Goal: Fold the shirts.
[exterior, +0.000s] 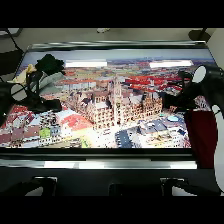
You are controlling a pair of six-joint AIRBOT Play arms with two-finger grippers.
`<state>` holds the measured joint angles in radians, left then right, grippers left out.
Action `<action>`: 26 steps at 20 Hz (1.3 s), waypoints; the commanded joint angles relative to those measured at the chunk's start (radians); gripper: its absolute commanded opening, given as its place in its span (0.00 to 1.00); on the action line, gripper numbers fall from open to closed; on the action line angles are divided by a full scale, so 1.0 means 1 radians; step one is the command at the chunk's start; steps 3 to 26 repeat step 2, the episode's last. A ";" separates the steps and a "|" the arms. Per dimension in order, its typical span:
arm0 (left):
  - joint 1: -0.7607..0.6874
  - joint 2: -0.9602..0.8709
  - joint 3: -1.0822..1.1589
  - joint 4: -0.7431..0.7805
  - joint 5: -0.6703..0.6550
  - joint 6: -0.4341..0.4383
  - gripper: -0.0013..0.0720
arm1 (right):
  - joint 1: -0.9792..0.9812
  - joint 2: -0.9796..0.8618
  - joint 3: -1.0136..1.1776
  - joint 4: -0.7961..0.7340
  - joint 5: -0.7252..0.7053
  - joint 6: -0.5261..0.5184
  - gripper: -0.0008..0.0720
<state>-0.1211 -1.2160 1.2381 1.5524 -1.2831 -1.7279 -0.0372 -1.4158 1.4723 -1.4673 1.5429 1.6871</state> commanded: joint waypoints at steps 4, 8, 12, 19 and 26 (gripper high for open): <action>-0.001 0.001 -0.002 -0.001 0.001 -0.001 1.00 | 0.003 -0.001 -0.001 -0.003 0.002 0.000 0.85; -0.001 0.001 -0.002 -0.001 0.001 -0.001 1.00 | 0.003 -0.001 -0.001 -0.003 0.002 0.000 0.85; -0.001 0.001 -0.002 -0.001 0.001 -0.001 1.00 | 0.003 -0.001 -0.001 -0.003 0.002 0.000 0.85; -0.001 0.001 -0.002 -0.001 0.001 -0.001 1.00 | 0.003 -0.001 -0.001 -0.003 0.002 0.000 0.85; -0.001 0.001 -0.002 -0.001 0.001 -0.001 1.00 | 0.003 -0.001 -0.001 -0.003 0.002 0.000 0.85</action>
